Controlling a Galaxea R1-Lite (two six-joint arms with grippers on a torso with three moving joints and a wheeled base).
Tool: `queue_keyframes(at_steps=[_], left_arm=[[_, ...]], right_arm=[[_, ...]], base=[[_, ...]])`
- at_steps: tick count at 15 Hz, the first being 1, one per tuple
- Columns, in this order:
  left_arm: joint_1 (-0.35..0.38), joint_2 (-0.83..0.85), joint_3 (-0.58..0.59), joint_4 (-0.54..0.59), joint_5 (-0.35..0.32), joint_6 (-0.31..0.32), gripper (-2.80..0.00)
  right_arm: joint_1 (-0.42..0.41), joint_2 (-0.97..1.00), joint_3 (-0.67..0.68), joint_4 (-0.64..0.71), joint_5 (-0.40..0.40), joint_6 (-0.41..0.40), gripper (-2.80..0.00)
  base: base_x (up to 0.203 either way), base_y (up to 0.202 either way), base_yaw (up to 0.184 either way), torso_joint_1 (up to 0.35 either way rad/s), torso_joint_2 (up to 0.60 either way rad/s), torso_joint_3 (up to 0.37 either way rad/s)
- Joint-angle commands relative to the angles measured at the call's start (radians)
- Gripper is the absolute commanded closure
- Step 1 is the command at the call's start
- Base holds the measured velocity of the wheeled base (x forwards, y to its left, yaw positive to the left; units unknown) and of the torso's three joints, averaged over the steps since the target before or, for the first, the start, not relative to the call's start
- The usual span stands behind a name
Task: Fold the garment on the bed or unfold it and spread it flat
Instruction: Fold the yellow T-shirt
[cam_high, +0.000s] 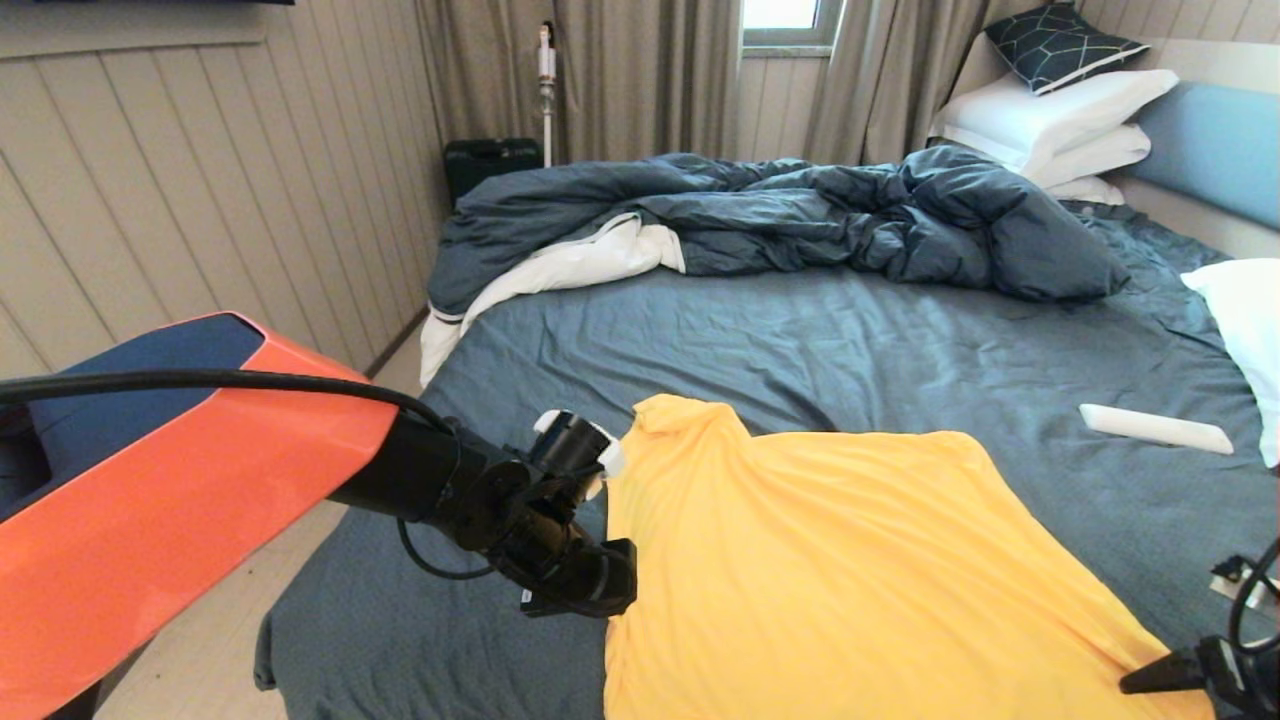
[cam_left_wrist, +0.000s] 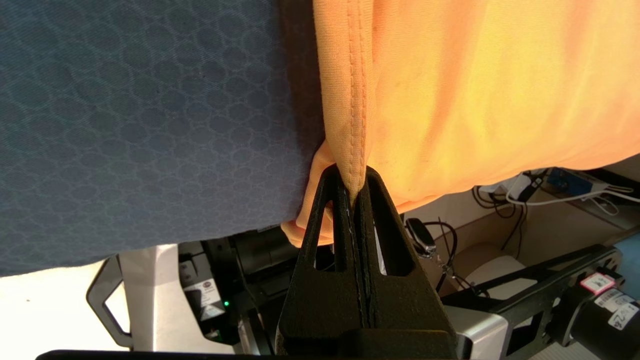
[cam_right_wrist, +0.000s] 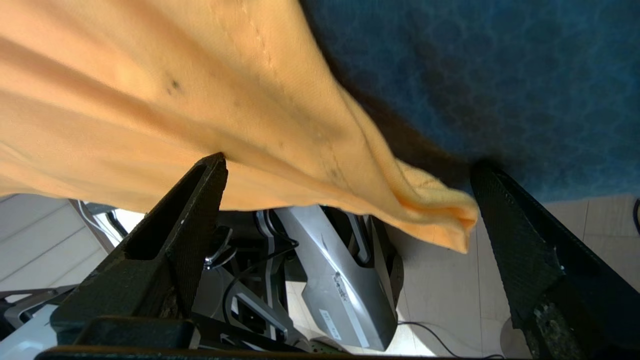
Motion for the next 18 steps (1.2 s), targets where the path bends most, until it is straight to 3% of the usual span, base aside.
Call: queue_keyframes(at_steps=[1, 2, 3, 4, 14, 18], left_arm=[[0.001, 0.000, 0.001, 0.001, -0.002, -0.004, 0.00], [0.000, 0.000, 0.001, 0.001, -0.002, -0.004, 0.00], [0.001, 0.000, 0.001, -0.001, -0.002, -0.004, 0.00], [0.001, 0.000, -0.001, -0.001, -0.003, -0.004, 0.00], [0.003, 0.008, -0.004, -0.001, -0.006, -0.004, 0.00], [0.003, -0.002, -0.001, 0.001, -0.006, -0.006, 0.00]], right_arm=[[0.000, -0.008, 0.010, 0.001, 0.003, -0.004, -2.80], [0.000, -0.019, 0.028, 0.000, 0.000, -0.006, -2.80], [0.000, -0.021, 0.033, 0.000, 0.000, -0.007, -0.36], [0.001, -0.021, 0.033, -0.003, 0.000, -0.009, 0.00], [-0.050, -0.038, 0.035, -0.006, -0.015, -0.009, 0.00], [-0.018, -0.108, 0.031, 0.003, 0.001, -0.011, 0.00]], base=[[0.000, 0.000, 0.000, 0.000, 0.00, 0.000], [0.000, 0.000, 0.000, 0.000, 0.00, 0.000], [0.000, 0.000, 0.000, 0.000, 0.00, 0.000], [0.000, 0.000, 0.000, 0.000, 0.00, 0.000], [0.000, 0.000, 0.000, 0.000, 0.00, 0.000], [0.000, 0.000, 0.000, 0.000, 0.00, 0.000]])
